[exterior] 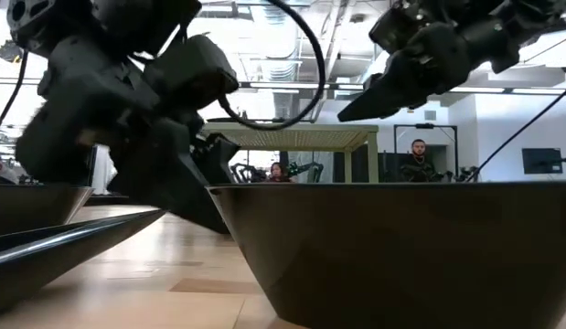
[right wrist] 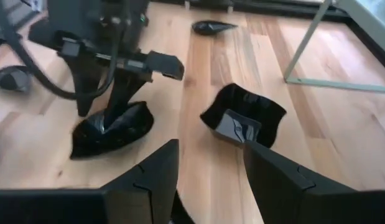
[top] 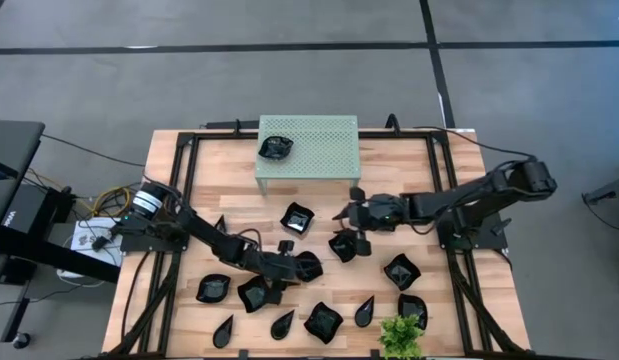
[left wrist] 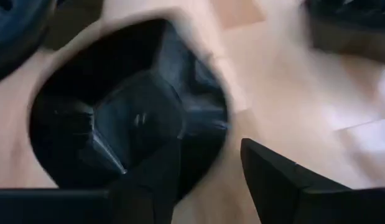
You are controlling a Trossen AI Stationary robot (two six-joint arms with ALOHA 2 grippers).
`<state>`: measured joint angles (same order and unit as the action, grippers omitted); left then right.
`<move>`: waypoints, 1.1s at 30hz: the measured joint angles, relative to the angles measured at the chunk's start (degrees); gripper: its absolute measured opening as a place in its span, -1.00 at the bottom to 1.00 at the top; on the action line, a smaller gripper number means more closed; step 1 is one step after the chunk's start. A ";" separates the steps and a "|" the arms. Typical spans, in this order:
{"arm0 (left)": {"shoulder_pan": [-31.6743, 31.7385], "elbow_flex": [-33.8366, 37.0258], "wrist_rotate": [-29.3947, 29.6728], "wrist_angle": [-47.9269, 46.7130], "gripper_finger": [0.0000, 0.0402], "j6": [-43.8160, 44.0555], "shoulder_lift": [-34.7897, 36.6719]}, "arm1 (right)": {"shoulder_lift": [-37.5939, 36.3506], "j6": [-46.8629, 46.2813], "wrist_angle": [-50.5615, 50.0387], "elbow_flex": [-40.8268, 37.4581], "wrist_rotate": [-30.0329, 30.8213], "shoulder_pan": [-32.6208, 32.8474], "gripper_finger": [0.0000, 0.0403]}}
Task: Pick & Place Mini shaped plates
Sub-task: Stack the leaf-shaped plate on top of the other leaf-shaped plate on the shelf
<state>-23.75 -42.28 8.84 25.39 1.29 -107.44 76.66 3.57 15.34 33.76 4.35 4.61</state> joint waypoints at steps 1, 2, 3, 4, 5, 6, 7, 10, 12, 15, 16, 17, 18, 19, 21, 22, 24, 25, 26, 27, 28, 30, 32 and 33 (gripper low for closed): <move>0.04 0.00 1.08 0.24 -0.17 0.00 -0.33 | 0.67 -0.02 -0.09 0.33 -0.01 -0.32 -0.13; 0.06 -0.02 2.16 0.46 -0.18 -0.06 -0.48 | 1.42 -0.02 0.09 0.71 -0.03 -0.65 -0.13; 0.04 -0.02 3.48 0.48 -0.20 -0.51 -0.48 | 1.95 -0.02 -0.20 0.74 -0.19 -0.81 -0.13; 0.07 -0.02 4.01 0.59 -0.22 -1.19 -0.48 | 2.72 -0.02 -0.42 0.89 -1.02 -1.07 -0.13; 0.07 -0.02 4.86 0.67 -0.25 -1.95 -0.47 | 3.59 -0.02 -0.58 1.23 -2.14 -1.35 -0.13; 0.12 0.00 5.19 0.64 -0.27 -2.49 -0.20 | 4.27 0.00 -1.31 1.45 -3.58 -1.64 -0.13; 0.15 0.00 5.41 0.76 -0.29 -2.61 0.00 | 4.95 0.00 -1.89 1.79 -4.96 -2.00 -0.13; 0.10 -0.04 6.07 1.03 -0.36 -2.60 0.48 | 6.85 0.00 -2.30 3.02 -6.76 -2.66 -0.13; 0.10 -0.04 6.14 1.27 -0.43 -2.60 0.48 | 7.58 0.00 -3.06 3.92 -6.99 -3.21 -0.13; 0.72 -0.04 6.16 1.29 -0.55 -2.60 0.48 | 8.41 0.00 -3.28 5.04 -7.35 -3.91 -0.13; 0.98 -0.04 6.16 1.20 -0.59 -2.60 0.48 | 8.71 0.00 -3.35 5.44 -7.35 -4.06 -0.13; 1.34 -0.04 6.14 1.07 -0.64 -2.60 0.48 | 8.96 0.00 -3.30 5.91 -7.34 -4.09 -0.13; 1.77 -0.02 6.14 1.00 -0.69 -2.60 0.48 | 8.86 0.00 -4.00 6.05 -7.35 -4.09 -0.13; 2.23 -0.02 6.13 1.01 -0.75 -2.60 0.48 | 8.81 0.02 -4.74 6.44 -7.35 -4.09 -0.13; 2.83 -0.05 6.17 1.28 -0.87 -2.60 0.56 | 8.84 0.02 -6.11 7.36 -7.37 -4.07 -0.13; 2.98 -0.07 6.33 1.30 -0.93 -2.59 0.99 | 8.75 0.01 -7.08 7.87 -7.37 -4.04 -0.13; 2.68 -0.13 6.34 1.47 -0.96 -2.13 2.46 | 7.95 0.02 -10.19 8.89 -7.37 -4.03 -0.13; 2.25 -0.13 6.21 1.44 -0.96 -1.19 3.58 | 7.55 0.02 -11.37 9.65 -7.35 -4.05 -0.13; 1.69 -0.15 6.15 1.49 -0.96 -0.17 4.88 | 6.74 0.00 -13.42 10.27 -7.33 -3.99 -0.13; 1.10 -0.15 6.16 1.24 -0.96 0.67 6.33 | 5.75 -0.05 -16.18 10.92 -7.35 -3.93 -0.13; 0.33 -0.22 6.42 1.41 -0.96 1.18 7.73 | 4.97 -0.38 -18.43 11.87 -7.33 -3.92 -0.13; -1.60 -0.66 9.67 -0.53 -0.97 1.60 10.90 | 2.82 -0.47 -23.34 13.13 -7.05 -3.66 -0.13; -3.63 -2.14 13.12 -4.38 -0.97 1.56 13.98 | 0.47 -0.58 -26.37 13.86 -5.09 -3.02 -0.13; -4.31 -2.92 14.87 -8.02 -0.97 1.56 15.75 | -0.61 -0.63 -27.53 13.88 -3.68 -2.63 -0.13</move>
<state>-28.06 -45.20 23.72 17.36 2.85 -91.69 76.05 2.94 -12.19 47.64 0.66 1.98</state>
